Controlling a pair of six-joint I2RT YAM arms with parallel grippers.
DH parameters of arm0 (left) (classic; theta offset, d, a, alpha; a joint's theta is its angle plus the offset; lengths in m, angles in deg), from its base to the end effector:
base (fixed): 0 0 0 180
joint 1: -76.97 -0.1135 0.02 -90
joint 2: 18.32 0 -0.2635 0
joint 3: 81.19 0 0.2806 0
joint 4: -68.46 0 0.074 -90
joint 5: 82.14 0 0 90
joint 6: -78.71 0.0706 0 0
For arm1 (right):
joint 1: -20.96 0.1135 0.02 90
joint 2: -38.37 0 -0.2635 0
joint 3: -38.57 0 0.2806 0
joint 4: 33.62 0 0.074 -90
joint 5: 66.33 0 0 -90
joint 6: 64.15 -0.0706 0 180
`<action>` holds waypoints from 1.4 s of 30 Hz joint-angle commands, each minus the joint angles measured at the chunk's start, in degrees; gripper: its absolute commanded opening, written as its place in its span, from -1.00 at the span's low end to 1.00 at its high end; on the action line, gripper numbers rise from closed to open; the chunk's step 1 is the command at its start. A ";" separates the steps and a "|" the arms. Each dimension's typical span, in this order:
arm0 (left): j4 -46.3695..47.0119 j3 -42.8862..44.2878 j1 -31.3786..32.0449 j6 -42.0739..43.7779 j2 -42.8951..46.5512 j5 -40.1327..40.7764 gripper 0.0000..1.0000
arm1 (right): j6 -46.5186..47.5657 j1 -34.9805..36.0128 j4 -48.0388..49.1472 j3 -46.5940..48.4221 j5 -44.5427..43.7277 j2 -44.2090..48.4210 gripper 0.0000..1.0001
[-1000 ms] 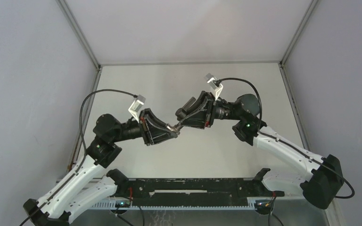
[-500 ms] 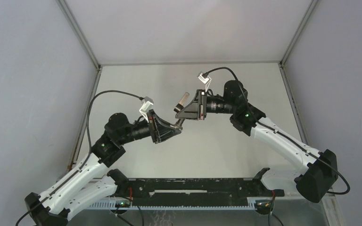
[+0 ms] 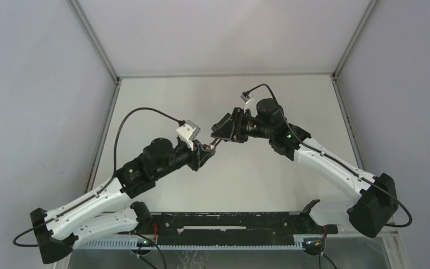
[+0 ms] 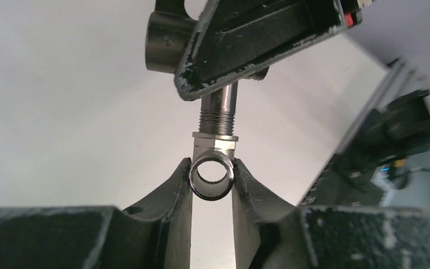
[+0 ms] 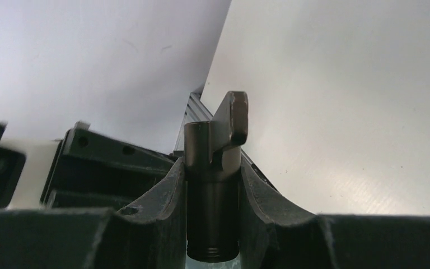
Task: Install the water faucets
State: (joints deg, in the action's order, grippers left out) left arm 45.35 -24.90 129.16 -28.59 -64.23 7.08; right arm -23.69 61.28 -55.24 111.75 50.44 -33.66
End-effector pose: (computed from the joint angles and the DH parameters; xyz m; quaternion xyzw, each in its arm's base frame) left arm 0.1548 -0.2010 0.3215 0.2382 0.7439 -0.3602 0.5100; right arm 0.2445 0.2492 0.3219 -0.0673 0.8072 0.5264 0.2584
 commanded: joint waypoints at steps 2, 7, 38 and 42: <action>3.67 6.44 7.66 16.63 -3.52 16.76 -1.00 | -4.66 -0.18 -1.80 1.47 3.87 -3.42 -1.00; 4.25 6.19 12.96 25.93 -8.14 28.07 -1.00 | -6.34 -1.11 -2.44 1.48 4.54 -5.57 -1.00; 8.22 1.06 5.10 14.32 -2.47 17.69 -1.00 | -4.99 -5.61 -2.50 -3.53 2.96 0.61 0.59; 7.93 0.95 4.46 13.04 -2.41 16.17 -1.00 | -3.70 -7.33 -3.63 -4.61 0.62 3.67 0.59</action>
State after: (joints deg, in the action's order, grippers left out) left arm 47.15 -23.85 134.53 -13.14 -67.71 25.86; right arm -29.70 55.77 -58.50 107.86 53.89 -33.90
